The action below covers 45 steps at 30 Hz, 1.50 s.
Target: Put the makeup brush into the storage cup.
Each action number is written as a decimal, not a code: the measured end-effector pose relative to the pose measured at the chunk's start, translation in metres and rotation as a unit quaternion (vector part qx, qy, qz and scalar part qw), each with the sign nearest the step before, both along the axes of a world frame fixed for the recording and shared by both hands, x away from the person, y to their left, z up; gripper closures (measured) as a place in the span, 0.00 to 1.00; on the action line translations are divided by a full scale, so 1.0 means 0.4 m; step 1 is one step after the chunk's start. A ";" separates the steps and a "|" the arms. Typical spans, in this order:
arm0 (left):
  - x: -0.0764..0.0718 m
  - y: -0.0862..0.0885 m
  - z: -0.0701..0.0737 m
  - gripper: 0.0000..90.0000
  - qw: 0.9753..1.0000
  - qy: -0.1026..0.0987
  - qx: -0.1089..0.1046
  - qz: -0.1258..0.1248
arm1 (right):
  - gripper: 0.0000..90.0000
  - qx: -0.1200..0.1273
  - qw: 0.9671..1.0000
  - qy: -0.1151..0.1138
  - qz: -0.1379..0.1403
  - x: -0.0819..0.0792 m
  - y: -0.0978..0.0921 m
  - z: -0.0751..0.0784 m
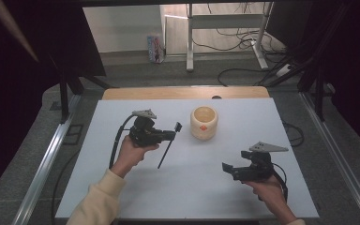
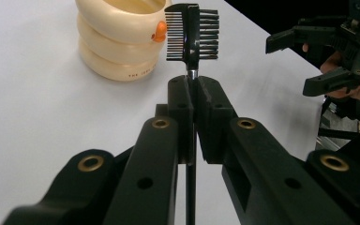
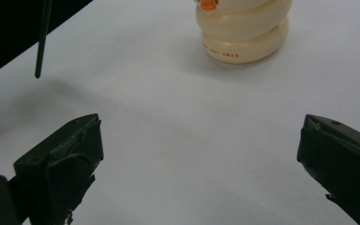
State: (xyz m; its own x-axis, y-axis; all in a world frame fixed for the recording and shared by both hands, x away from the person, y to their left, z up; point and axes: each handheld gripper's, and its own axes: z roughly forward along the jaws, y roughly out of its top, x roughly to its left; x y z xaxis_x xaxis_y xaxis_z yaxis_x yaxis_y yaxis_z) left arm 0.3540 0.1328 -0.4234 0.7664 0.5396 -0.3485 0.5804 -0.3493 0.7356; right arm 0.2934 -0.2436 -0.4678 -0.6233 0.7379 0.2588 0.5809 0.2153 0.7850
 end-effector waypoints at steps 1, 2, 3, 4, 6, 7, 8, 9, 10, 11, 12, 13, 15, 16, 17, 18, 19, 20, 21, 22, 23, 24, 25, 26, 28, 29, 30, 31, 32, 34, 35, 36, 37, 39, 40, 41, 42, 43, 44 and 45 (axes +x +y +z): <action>0.001 -0.001 -0.001 0.95 1.000 0.000 -0.001 0.000 | 0.02 0.006 1.000 0.002 0.001 0.001 0.002 -0.001; 0.001 -0.002 -0.001 0.95 1.000 -0.001 -0.001 0.001 | 0.02 0.013 1.000 0.004 -0.001 0.001 0.005 -0.002; 0.001 -0.003 0.000 0.95 1.000 -0.001 0.000 0.001 | 0.03 0.019 1.000 0.008 0.001 0.002 0.008 -0.002; 0.001 -0.005 0.000 0.95 1.000 -0.003 -0.001 0.000 | 0.04 0.025 1.000 0.010 0.003 0.003 0.012 -0.002; 0.003 -0.008 -0.001 0.95 1.000 -0.002 -0.002 0.002 | 0.04 0.031 0.999 0.011 0.008 0.005 0.022 -0.003; 0.004 -0.010 -0.001 0.95 1.000 -0.004 -0.003 0.002 | 0.04 0.035 0.999 0.013 0.011 0.007 0.029 -0.004; 0.005 -0.012 -0.001 0.95 1.000 -0.003 -0.003 0.001 | 0.05 0.039 0.999 0.017 0.014 0.008 0.036 -0.005; 0.005 -0.015 -0.001 0.95 1.000 -0.004 -0.002 0.001 | 0.05 0.044 0.999 0.019 0.017 0.009 0.044 -0.006; 0.006 -0.017 -0.001 0.95 1.000 -0.004 -0.002 0.001 | 0.05 0.045 0.999 0.019 0.021 0.009 0.052 -0.006; 0.006 -0.018 -0.001 0.95 1.000 -0.003 -0.003 0.000 | 0.05 0.046 0.998 0.020 0.026 0.010 0.061 -0.007; 0.006 -0.020 -0.001 0.95 1.000 -0.004 -0.003 -0.001 | 0.05 0.045 0.998 0.021 0.029 0.010 0.070 -0.008; 0.006 -0.022 -0.001 0.95 1.000 -0.004 -0.002 -0.001 | 0.05 0.044 0.998 0.021 0.033 0.011 0.079 -0.009; 0.006 -0.024 0.000 0.95 1.000 -0.005 -0.003 -0.001 | 0.05 0.044 0.998 0.021 0.040 0.013 0.095 -0.011; 0.006 -0.025 0.000 0.95 1.000 -0.005 -0.003 -0.001 | 0.06 0.047 0.998 0.023 0.042 0.014 0.104 -0.011; 0.006 -0.025 0.000 0.95 1.000 -0.006 -0.003 -0.002 | 0.06 0.048 0.998 0.024 0.045 0.015 0.111 -0.012; 0.006 -0.025 0.000 0.95 1.000 -0.006 -0.003 -0.002 | 0.06 0.051 0.997 0.025 0.048 0.017 0.118 -0.014; 0.006 -0.024 0.000 0.95 1.000 -0.005 -0.003 -0.001 | 0.06 0.052 0.997 0.027 0.051 0.018 0.126 -0.015; 0.006 -0.024 0.000 0.95 1.000 -0.005 -0.004 -0.001 | 0.06 0.052 0.997 0.028 0.053 0.019 0.134 -0.016; 0.006 -0.024 0.000 0.95 1.000 -0.005 -0.004 -0.001 | 0.06 0.052 0.997 0.029 0.054 0.020 0.141 -0.017; 0.006 -0.024 0.000 0.95 1.000 -0.006 -0.004 -0.001 | 0.06 0.053 0.997 0.029 0.058 0.022 0.148 -0.018; 0.006 -0.024 0.001 0.95 1.000 -0.006 -0.004 -0.002 | 0.07 0.052 0.996 0.028 0.059 0.022 0.155 -0.018; 0.006 -0.024 0.001 0.95 1.000 -0.006 -0.004 -0.002 | 0.07 0.053 0.996 0.027 0.061 0.024 0.162 -0.018; 0.006 -0.025 0.001 0.95 1.000 -0.006 -0.003 -0.003 | 0.07 0.055 0.996 0.028 0.062 0.025 0.168 -0.019; 0.006 -0.025 0.001 0.95 1.000 -0.006 -0.003 -0.003 | 0.07 0.055 0.996 0.028 0.062 0.027 0.174 -0.019; 0.007 -0.026 0.000 0.95 1.000 -0.006 -0.005 -0.003 | 0.07 0.058 0.996 0.031 0.064 0.031 0.185 -0.021; 0.008 -0.026 0.000 0.95 1.000 -0.006 -0.006 -0.003 | 0.07 0.058 0.996 0.031 0.064 0.032 0.191 -0.022; 0.008 -0.026 0.000 0.95 1.000 -0.006 -0.004 -0.004 | 0.07 0.057 0.996 0.031 0.066 0.034 0.196 -0.023; 0.009 -0.027 0.001 0.95 1.000 -0.006 -0.004 -0.004 | 0.07 0.056 0.996 0.031 0.068 0.035 0.202 -0.024; 0.009 -0.027 0.001 0.95 1.000 -0.006 -0.004 -0.005 | 0.07 0.057 0.996 0.031 0.069 0.036 0.207 -0.025; 0.009 -0.028 0.002 0.95 1.000 -0.006 -0.004 -0.005 | 0.07 0.058 0.995 0.030 0.072 0.038 0.218 -0.025; 0.009 -0.029 0.001 0.95 1.000 -0.006 -0.006 -0.005 | 0.07 0.058 0.995 0.030 0.074 0.038 0.224 -0.025; 0.009 -0.029 0.002 0.95 1.000 -0.007 -0.006 -0.005 | 0.07 0.061 0.995 0.031 0.075 0.039 0.229 -0.026; 0.009 -0.029 0.002 0.95 1.000 -0.008 -0.007 -0.005 | 0.07 0.061 0.995 0.031 0.076 0.039 0.235 -0.026; 0.008 -0.029 0.002 0.95 1.000 -0.008 -0.008 -0.005 | 0.07 0.063 0.994 0.031 0.079 0.041 0.246 -0.026; 0.008 -0.029 0.003 0.95 1.000 -0.008 -0.008 -0.005 | 0.07 0.066 0.994 0.032 0.079 0.041 0.251 -0.026; 0.007 -0.030 0.003 0.95 1.000 -0.008 -0.007 -0.005 | 0.07 0.067 0.994 0.033 0.080 0.042 0.256 -0.027; 0.007 -0.030 0.003 0.95 1.000 -0.008 -0.006 -0.006 | 0.07 0.067 0.994 0.034 0.082 0.044 0.261 -0.028; 0.007 -0.030 0.003 0.95 1.000 -0.008 -0.006 -0.006 | 0.07 0.067 0.994 0.034 0.082 0.044 0.266 -0.029; 0.007 -0.030 0.003 0.95 1.000 -0.009 -0.006 -0.005 | 0.07 0.067 0.994 0.033 0.084 0.045 0.270 -0.030; 0.007 -0.030 0.003 0.95 1.000 -0.009 -0.006 -0.005 | 0.08 0.066 0.994 0.034 0.085 0.045 0.274 -0.030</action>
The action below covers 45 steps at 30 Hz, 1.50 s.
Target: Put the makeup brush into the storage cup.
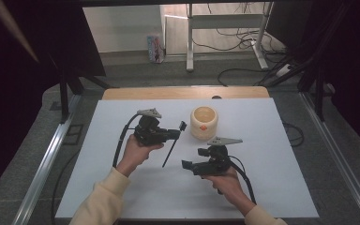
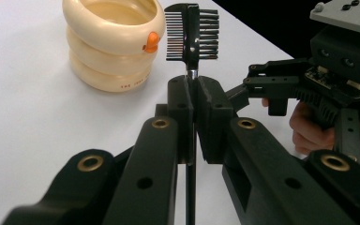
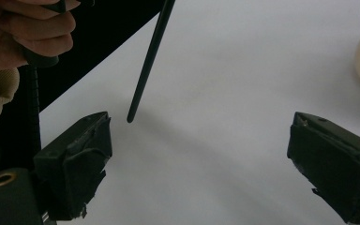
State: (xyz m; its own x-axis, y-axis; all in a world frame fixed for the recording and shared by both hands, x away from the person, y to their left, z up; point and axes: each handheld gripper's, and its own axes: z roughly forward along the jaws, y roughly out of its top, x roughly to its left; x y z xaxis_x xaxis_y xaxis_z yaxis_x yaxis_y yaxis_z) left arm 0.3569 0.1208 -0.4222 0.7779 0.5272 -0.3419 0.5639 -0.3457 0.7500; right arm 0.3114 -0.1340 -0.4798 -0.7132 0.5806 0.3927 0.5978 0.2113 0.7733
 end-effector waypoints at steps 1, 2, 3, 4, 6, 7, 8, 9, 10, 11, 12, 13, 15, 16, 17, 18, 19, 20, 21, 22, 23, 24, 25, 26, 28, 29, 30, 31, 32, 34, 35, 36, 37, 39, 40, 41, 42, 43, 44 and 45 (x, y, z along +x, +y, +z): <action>0.000 0.001 0.000 0.95 1.000 0.000 0.000 0.001 | 0.08 0.001 1.000 -0.001 0.001 0.000 0.003 0.000; 0.000 0.001 0.000 0.95 1.000 0.000 -0.001 0.001 | 0.08 0.002 1.000 -0.001 0.002 0.001 0.006 0.000; 0.000 0.001 0.000 0.95 1.000 0.000 0.000 0.001 | 0.08 0.003 1.000 -0.001 0.003 0.001 0.009 0.000; 0.000 0.001 0.000 0.95 1.000 -0.001 0.000 0.001 | 0.08 0.005 1.000 -0.001 0.004 0.002 0.013 0.000; 0.000 0.000 0.000 0.95 1.000 -0.001 0.000 0.001 | 0.09 0.006 1.000 -0.001 0.004 0.004 0.019 0.000; -0.001 0.000 0.000 0.95 1.000 -0.001 0.001 0.001 | 0.09 0.008 1.000 0.000 0.005 0.005 0.023 0.000; -0.001 -0.001 0.000 0.95 1.000 -0.001 0.001 0.001 | 0.09 0.008 1.000 0.000 0.005 0.006 0.027 -0.001; -0.001 -0.002 -0.001 0.95 1.000 -0.001 0.001 0.001 | 0.09 0.008 1.000 0.000 0.006 0.007 0.031 -0.002; -0.001 -0.003 -0.001 0.95 1.000 -0.001 0.000 0.001 | 0.10 0.008 1.000 0.001 0.007 0.008 0.035 -0.003; -0.001 -0.005 -0.002 0.95 1.000 -0.001 0.000 0.001 | 0.10 0.009 1.000 0.001 0.008 0.009 0.038 -0.004; -0.002 -0.006 -0.003 0.95 1.000 -0.001 0.000 0.002 | 0.11 0.008 1.000 0.000 0.009 0.010 0.042 -0.005; -0.002 -0.007 -0.003 0.95 1.000 -0.001 0.001 0.001 | 0.11 0.007 1.000 -0.001 0.009 0.010 0.045 -0.005; -0.003 -0.010 -0.004 0.95 1.000 -0.001 0.002 0.000 | 0.13 0.007 1.000 -0.002 0.009 0.014 0.052 -0.007; -0.002 -0.010 -0.005 0.95 1.000 -0.001 0.002 -0.001 | 0.13 0.011 1.000 -0.001 0.011 0.016 0.055 -0.008; -0.002 -0.011 -0.005 0.95 1.000 -0.001 0.002 -0.001 | 0.14 0.012 1.000 0.000 0.013 0.017 0.058 -0.010; -0.002 -0.011 -0.006 0.95 1.000 -0.001 0.002 -0.001 | 0.14 0.013 1.000 0.000 0.012 0.018 0.062 -0.010; -0.002 -0.011 -0.006 0.95 1.000 -0.001 0.002 -0.001 | 0.16 0.013 1.000 0.000 0.013 0.019 0.064 -0.011; -0.002 -0.010 -0.007 0.95 1.000 -0.001 0.001 -0.001 | 0.18 0.014 1.000 -0.001 0.014 0.021 0.065 -0.011; -0.001 -0.010 -0.007 0.95 1.000 0.000 0.001 0.000 | 0.19 0.018 1.000 -0.001 0.017 0.023 0.066 -0.012; -0.001 -0.010 -0.008 0.95 1.000 0.000 0.000 0.001 | 0.20 0.022 1.000 0.001 0.017 0.024 0.068 -0.012; -0.001 -0.010 -0.008 0.95 1.000 -0.001 0.000 0.001 | 0.21 0.024 1.000 0.003 0.015 0.026 0.069 -0.012; -0.001 -0.011 -0.008 0.95 1.000 -0.001 -0.001 0.003 | 0.22 0.029 0.999 0.004 0.015 0.028 0.070 -0.013; -0.001 -0.012 -0.008 0.95 1.000 -0.002 -0.001 0.002 | 0.24 0.033 0.999 0.006 0.017 0.030 0.070 -0.014; -0.002 -0.013 -0.008 0.95 1.000 -0.002 0.000 0.003 | 0.25 0.035 0.999 0.007 0.017 0.031 0.072 -0.015; -0.002 -0.017 -0.009 0.95 1.000 -0.002 0.001 0.002 | 0.29 0.041 0.999 0.008 0.020 0.033 0.074 -0.017; -0.002 -0.019 -0.010 0.95 1.000 -0.003 0.001 0.002 | 0.30 0.043 0.999 0.009 0.020 0.034 0.075 -0.017; -0.002 -0.020 -0.011 0.95 1.000 -0.003 0.001 0.001 | 0.31 0.046 0.999 0.011 0.020 0.035 0.076 -0.018; -0.002 -0.022 -0.011 0.95 1.000 -0.003 0.000 0.001 | 0.31 0.049 0.999 0.013 0.019 0.036 0.077 -0.019; -0.002 -0.023 -0.011 0.95 1.000 -0.003 0.002 0.001 | 0.32 0.049 0.999 0.014 0.015 0.037 0.078 -0.020; -0.003 -0.025 -0.012 0.95 1.000 -0.003 0.001 0.002 | 0.35 0.051 0.999 0.014 0.014 0.040 0.079 -0.022; -0.003 -0.025 -0.013 0.95 1.000 -0.004 0.000 0.002 | 0.36 0.053 0.998 0.016 0.015 0.042 0.080 -0.024; -0.003 -0.025 -0.013 0.95 1.000 -0.004 -0.001 0.002 | 0.37 0.057 0.998 0.017 0.014 0.043 0.081 -0.025; -0.003 -0.025 -0.013 0.95 1.000 -0.004 -0.003 0.002 | 0.39 0.061 0.998 0.019 0.014 0.044 0.082 -0.027; -0.003 -0.024 -0.012 0.95 1.000 -0.004 -0.003 0.003 | 0.43 0.067 0.997 0.019 0.016 0.046 0.084 -0.029; -0.003 -0.024 -0.012 0.95 1.000 -0.005 -0.003 0.003 | 0.46 0.072 0.997 0.019 0.018 0.047 0.084 -0.030; -0.003 -0.024 -0.013 0.95 1.000 -0.004 -0.004 0.004 | 0.49 0.076 0.997 0.020 0.020 0.048 0.085 -0.031; -0.003 -0.024 -0.013 0.95 1.000 -0.004 -0.003 0.004 | 0.53 0.079 0.996 0.021 0.021 0.049 0.085 -0.031; -0.003 -0.025 -0.013 0.95 1.000 -0.004 -0.004 0.004 | 0.56 0.081 0.996 0.021 0.023 0.050 0.085 -0.031; -0.003 -0.025 -0.013 0.95 1.000 -0.005 -0.005 0.004 | 0.59 0.084 0.996 0.021 0.023 0.052 0.085 -0.032; -0.003 -0.026 -0.014 0.95 1.000 -0.005 -0.005 0.004 | 0.62 0.087 0.996 0.024 0.023 0.054 0.084 -0.033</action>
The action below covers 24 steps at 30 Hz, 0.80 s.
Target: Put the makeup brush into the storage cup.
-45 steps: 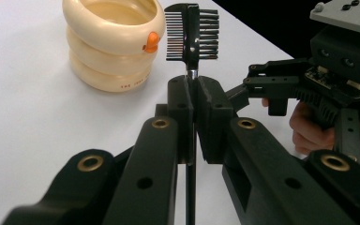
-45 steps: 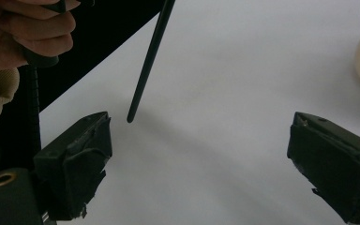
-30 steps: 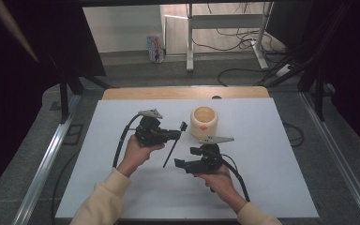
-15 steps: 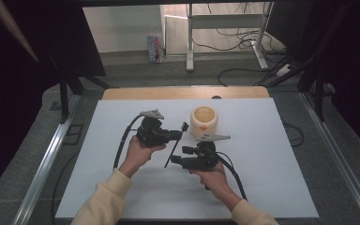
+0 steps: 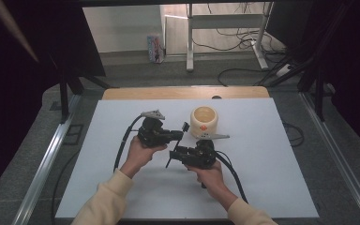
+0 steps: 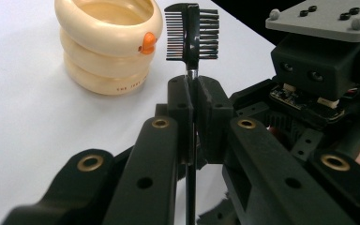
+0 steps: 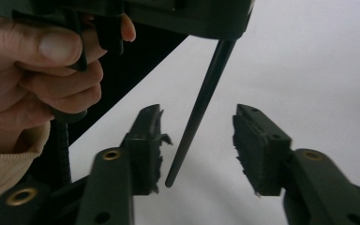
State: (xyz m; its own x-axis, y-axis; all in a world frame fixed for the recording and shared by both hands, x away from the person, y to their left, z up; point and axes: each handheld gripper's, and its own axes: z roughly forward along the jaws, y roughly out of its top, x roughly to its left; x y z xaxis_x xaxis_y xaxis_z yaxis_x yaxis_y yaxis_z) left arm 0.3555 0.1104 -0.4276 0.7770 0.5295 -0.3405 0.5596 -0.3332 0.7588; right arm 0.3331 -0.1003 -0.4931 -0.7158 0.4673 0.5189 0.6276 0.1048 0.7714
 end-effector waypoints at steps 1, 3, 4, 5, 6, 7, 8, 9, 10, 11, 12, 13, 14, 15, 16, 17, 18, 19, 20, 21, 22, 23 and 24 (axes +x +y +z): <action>0.000 -0.001 0.000 0.95 1.000 0.000 -0.001 0.000 | 0.64 0.006 1.000 0.005 0.002 0.002 -0.001 -0.001; -0.001 -0.002 -0.001 0.95 1.000 0.001 -0.001 0.000 | 0.69 0.011 1.000 0.006 0.005 0.006 -0.001 -0.003; -0.001 -0.003 -0.001 0.95 1.000 0.000 0.000 0.000 | 0.72 0.014 1.000 0.005 0.007 0.007 -0.001 -0.003; -0.002 -0.003 -0.001 0.95 1.000 0.000 -0.001 0.001 | 0.74 0.018 1.000 0.003 0.011 0.007 -0.001 -0.003; -0.002 -0.004 -0.001 0.95 1.000 0.002 -0.002 0.000 | 0.76 0.019 1.000 0.006 0.013 0.007 0.000 -0.002; -0.002 -0.005 -0.002 0.95 1.000 0.001 -0.002 -0.001 | 0.78 0.020 1.000 0.006 0.014 0.007 0.001 -0.003; -0.002 -0.006 -0.003 0.95 1.000 0.002 -0.002 0.000 | 0.80 0.021 1.000 0.007 0.016 0.007 0.001 -0.004; -0.003 -0.008 -0.004 0.95 1.000 0.003 -0.001 -0.002 | 0.82 0.020 1.000 0.007 0.017 0.007 0.002 -0.005; -0.003 -0.009 -0.005 0.95 1.000 0.003 0.000 -0.003 | 0.85 0.019 1.000 0.007 0.016 0.007 0.001 -0.005; -0.003 -0.009 -0.006 0.94 1.000 0.003 0.000 -0.003 | 0.87 0.018 1.000 0.006 0.017 0.008 0.001 -0.006; -0.003 -0.009 -0.006 0.94 1.000 0.003 -0.002 -0.003 | 0.89 0.017 1.000 0.005 0.016 0.008 0.000 -0.006; -0.004 -0.009 -0.005 0.94 1.000 0.004 -0.004 -0.003 | 0.89 0.016 1.000 0.003 0.015 0.008 -0.001 -0.005; -0.004 -0.007 -0.005 0.94 1.000 0.004 -0.006 -0.002 | 0.90 0.019 1.000 0.007 0.015 0.009 -0.002 -0.005; -0.004 -0.006 -0.004 0.94 1.000 0.002 -0.010 -0.002 | 0.91 0.022 1.000 0.010 0.015 0.011 -0.004 -0.005; -0.005 -0.006 -0.004 0.94 1.000 0.002 -0.012 -0.001 | 0.91 0.025 1.000 0.010 0.013 0.012 -0.007 -0.006; -0.005 -0.006 -0.004 0.94 1.000 0.001 -0.012 -0.001 | 0.92 0.027 0.999 0.015 0.013 0.013 -0.008 -0.007; -0.005 -0.006 -0.004 0.94 1.000 0.001 -0.012 -0.001 | 0.92 0.028 0.999 0.016 0.012 0.014 -0.009 -0.007; -0.005 -0.006 -0.004 0.94 1.000 0.001 -0.012 -0.002 | 0.92 0.026 0.999 0.015 0.011 0.014 -0.010 -0.007; -0.005 -0.006 -0.005 0.94 1.000 0.001 -0.012 -0.002 | 0.92 0.025 1.000 0.015 0.011 0.014 -0.010 -0.007; -0.005 -0.007 -0.005 0.94 1.000 0.001 -0.012 -0.002 | 0.92 0.025 1.000 0.014 0.010 0.014 -0.010 -0.008; -0.005 -0.007 -0.005 0.94 1.000 -0.001 -0.011 -0.002 | 0.93 0.025 1.000 0.015 0.009 0.014 -0.010 -0.009; -0.006 -0.007 -0.005 0.93 1.000 -0.002 -0.012 -0.002 | 0.93 0.025 1.000 0.017 0.006 0.014 -0.011 -0.010; -0.007 -0.008 -0.004 0.92 1.000 -0.004 -0.013 0.000 | 0.93 0.026 0.999 0.021 0.004 0.015 -0.013 -0.011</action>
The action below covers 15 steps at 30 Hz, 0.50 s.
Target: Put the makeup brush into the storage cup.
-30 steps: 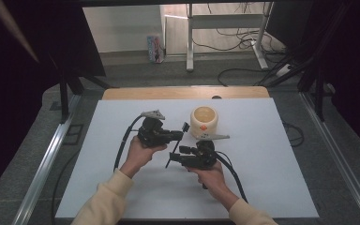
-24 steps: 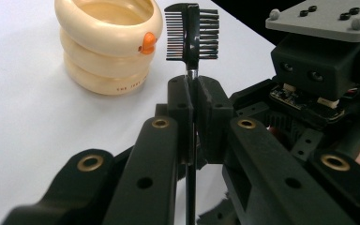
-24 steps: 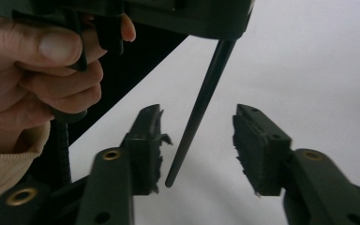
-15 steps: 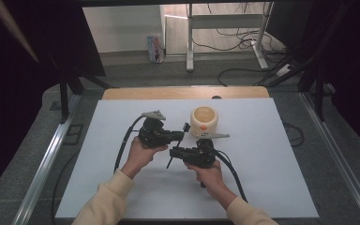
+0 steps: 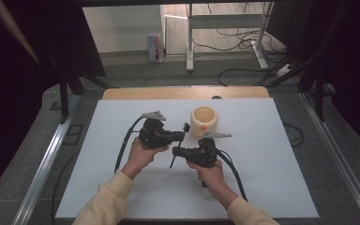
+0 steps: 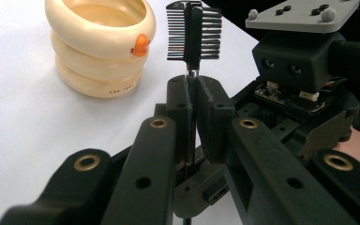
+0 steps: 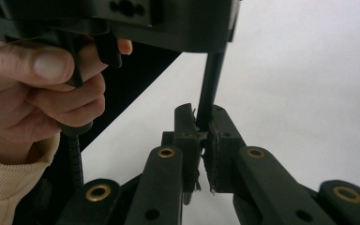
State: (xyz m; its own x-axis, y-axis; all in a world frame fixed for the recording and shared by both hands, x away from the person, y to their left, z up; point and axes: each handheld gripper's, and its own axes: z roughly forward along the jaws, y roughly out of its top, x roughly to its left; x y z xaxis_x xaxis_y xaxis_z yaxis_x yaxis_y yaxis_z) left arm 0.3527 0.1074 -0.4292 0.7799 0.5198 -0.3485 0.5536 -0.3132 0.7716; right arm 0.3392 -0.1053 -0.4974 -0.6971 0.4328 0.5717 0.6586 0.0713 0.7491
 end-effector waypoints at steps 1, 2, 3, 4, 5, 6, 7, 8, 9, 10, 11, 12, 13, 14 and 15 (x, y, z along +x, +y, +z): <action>0.000 0.000 0.001 0.88 1.000 -0.002 0.000 0.001 | 0.93 0.000 1.000 0.000 -0.002 0.001 -0.001 -0.001; -0.001 -0.001 0.002 0.81 1.000 -0.001 0.000 0.003 | 0.93 0.001 1.000 0.001 -0.003 0.000 -0.003 0.001; -0.001 -0.002 0.003 0.69 1.000 0.000 0.000 0.007 | 0.94 0.001 1.000 0.001 -0.003 0.000 -0.004 0.002; -0.002 -0.001 0.004 0.57 1.000 -0.003 0.002 0.015 | 0.93 0.002 1.000 0.001 -0.004 0.000 -0.005 0.003; -0.003 0.000 0.006 0.51 1.000 -0.006 0.002 0.018 | 0.93 0.002 1.000 -0.001 -0.005 0.000 -0.006 0.004; -0.004 0.002 0.008 0.46 1.000 -0.007 -0.002 0.014 | 0.94 0.001 1.000 -0.002 -0.005 0.000 -0.006 0.004; -0.006 0.004 0.011 0.41 1.000 -0.008 -0.006 0.016 | 0.93 -0.001 1.000 -0.003 -0.006 0.000 -0.007 0.004; -0.007 0.006 0.014 0.37 1.000 -0.010 -0.006 0.020 | 0.93 -0.002 1.000 -0.003 -0.005 0.000 -0.008 0.004; -0.009 0.009 0.016 0.33 1.000 -0.011 -0.007 0.024 | 0.93 -0.003 1.000 -0.002 -0.005 0.000 -0.009 0.004; -0.011 0.013 0.019 0.30 1.000 -0.010 -0.010 0.026 | 0.94 -0.003 1.000 -0.003 -0.006 0.000 -0.010 0.004; -0.011 0.018 0.020 0.28 1.000 -0.011 -0.009 0.026 | 0.94 -0.003 1.000 -0.003 -0.006 0.000 -0.011 0.004; -0.012 0.022 0.021 0.26 1.000 -0.011 -0.008 0.028 | 0.93 -0.004 1.000 -0.004 -0.006 0.001 -0.013 0.005; -0.014 0.028 0.023 0.24 0.999 -0.014 -0.004 0.031 | 0.94 -0.003 1.000 -0.003 -0.007 0.000 -0.014 0.006; -0.017 0.034 0.024 0.22 0.999 -0.017 0.000 0.035 | 0.93 -0.004 1.000 -0.003 -0.008 0.000 -0.015 0.007; -0.020 0.040 0.026 0.20 0.999 -0.019 0.002 0.038 | 0.94 -0.004 1.000 -0.005 -0.009 0.000 -0.017 0.007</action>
State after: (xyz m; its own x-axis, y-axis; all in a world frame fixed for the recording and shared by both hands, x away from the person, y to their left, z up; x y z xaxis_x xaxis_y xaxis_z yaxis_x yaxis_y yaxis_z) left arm 0.3447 0.1233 -0.4189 0.7503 0.5802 -0.3169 0.5465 -0.2746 0.7912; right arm 0.3392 -0.1121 -0.4947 -0.6946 0.4499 0.5613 0.6521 0.0643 0.7554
